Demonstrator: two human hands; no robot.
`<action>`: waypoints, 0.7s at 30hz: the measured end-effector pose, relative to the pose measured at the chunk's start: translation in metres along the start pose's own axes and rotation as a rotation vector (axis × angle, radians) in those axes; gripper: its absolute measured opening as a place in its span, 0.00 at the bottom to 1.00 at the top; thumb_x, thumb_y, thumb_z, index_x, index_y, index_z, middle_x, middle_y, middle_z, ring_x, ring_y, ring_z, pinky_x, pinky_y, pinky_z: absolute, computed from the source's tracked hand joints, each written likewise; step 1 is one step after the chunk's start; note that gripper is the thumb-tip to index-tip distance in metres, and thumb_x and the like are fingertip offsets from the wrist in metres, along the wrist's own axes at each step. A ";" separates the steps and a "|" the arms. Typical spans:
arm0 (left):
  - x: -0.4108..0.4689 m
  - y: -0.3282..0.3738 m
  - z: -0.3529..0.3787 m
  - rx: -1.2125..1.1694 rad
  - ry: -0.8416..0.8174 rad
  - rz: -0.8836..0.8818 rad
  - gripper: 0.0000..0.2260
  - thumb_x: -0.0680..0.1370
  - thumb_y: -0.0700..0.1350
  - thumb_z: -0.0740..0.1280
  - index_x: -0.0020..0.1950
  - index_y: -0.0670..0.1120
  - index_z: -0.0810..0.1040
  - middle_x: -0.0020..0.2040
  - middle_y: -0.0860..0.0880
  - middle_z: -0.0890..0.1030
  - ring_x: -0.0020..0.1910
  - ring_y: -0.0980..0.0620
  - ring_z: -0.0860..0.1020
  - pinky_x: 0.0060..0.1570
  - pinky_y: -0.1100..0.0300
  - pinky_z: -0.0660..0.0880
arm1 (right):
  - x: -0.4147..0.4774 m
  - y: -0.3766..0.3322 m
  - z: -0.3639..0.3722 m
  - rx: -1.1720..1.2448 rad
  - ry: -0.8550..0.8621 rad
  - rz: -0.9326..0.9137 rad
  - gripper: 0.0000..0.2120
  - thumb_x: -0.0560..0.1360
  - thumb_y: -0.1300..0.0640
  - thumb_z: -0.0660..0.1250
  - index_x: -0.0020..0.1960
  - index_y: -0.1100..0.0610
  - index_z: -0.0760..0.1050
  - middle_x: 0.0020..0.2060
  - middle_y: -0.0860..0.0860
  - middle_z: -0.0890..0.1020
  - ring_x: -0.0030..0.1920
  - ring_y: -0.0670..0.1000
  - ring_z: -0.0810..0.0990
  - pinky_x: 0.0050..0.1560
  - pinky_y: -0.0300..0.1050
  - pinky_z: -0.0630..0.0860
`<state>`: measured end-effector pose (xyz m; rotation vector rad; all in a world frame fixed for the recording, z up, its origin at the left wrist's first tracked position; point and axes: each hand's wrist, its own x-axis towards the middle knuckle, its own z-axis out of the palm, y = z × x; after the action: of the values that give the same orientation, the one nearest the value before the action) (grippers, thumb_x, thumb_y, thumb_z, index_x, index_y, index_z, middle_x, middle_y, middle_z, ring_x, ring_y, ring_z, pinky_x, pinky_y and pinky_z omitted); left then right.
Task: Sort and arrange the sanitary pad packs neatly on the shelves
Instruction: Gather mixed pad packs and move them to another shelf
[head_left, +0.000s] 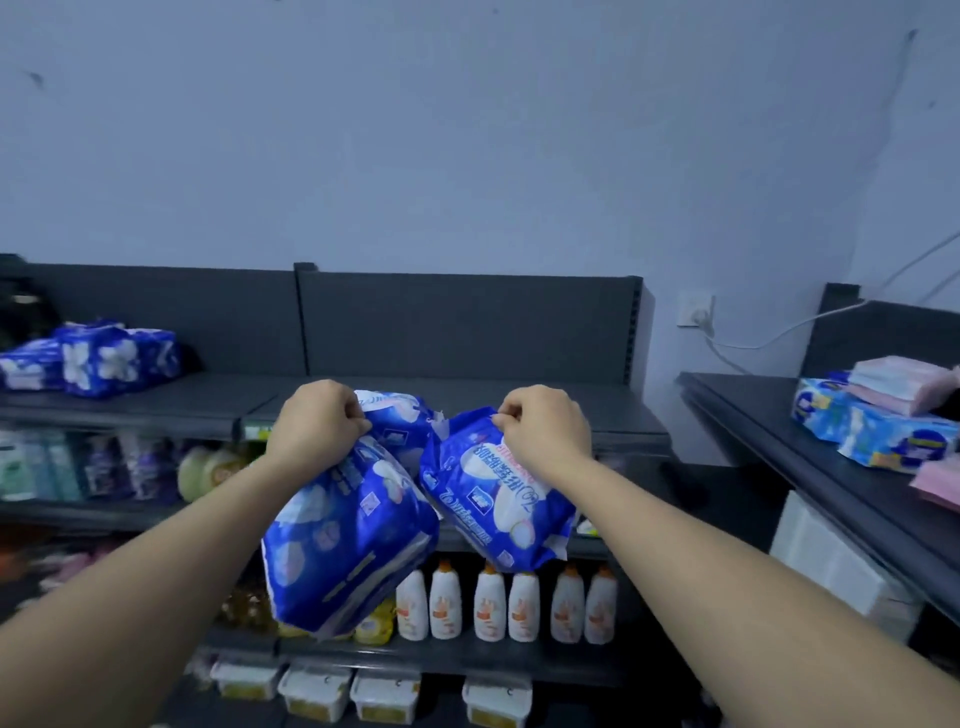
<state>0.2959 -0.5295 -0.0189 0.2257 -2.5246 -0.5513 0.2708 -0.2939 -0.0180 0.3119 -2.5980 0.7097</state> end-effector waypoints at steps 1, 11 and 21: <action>0.005 -0.013 -0.004 0.008 0.006 -0.010 0.07 0.73 0.42 0.71 0.35 0.45 0.79 0.38 0.48 0.80 0.43 0.46 0.77 0.40 0.59 0.69 | 0.007 -0.011 0.011 0.010 -0.006 -0.011 0.07 0.77 0.50 0.66 0.46 0.51 0.81 0.46 0.49 0.83 0.49 0.55 0.80 0.41 0.42 0.69; 0.046 -0.125 -0.033 0.088 0.082 -0.121 0.06 0.74 0.41 0.72 0.36 0.43 0.81 0.36 0.50 0.78 0.40 0.49 0.75 0.39 0.58 0.67 | 0.065 -0.102 0.102 0.096 -0.088 -0.119 0.07 0.77 0.50 0.66 0.45 0.51 0.81 0.47 0.49 0.83 0.50 0.55 0.80 0.42 0.42 0.70; 0.108 -0.218 -0.048 0.187 0.174 -0.236 0.05 0.74 0.41 0.72 0.39 0.41 0.82 0.38 0.47 0.81 0.41 0.48 0.76 0.41 0.58 0.68 | 0.145 -0.182 0.189 0.177 -0.164 -0.264 0.08 0.77 0.50 0.66 0.44 0.52 0.80 0.44 0.49 0.84 0.47 0.54 0.80 0.41 0.42 0.70</action>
<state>0.2412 -0.7716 -0.0248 0.6200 -2.3931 -0.3654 0.1362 -0.5621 -0.0203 0.7820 -2.5791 0.8497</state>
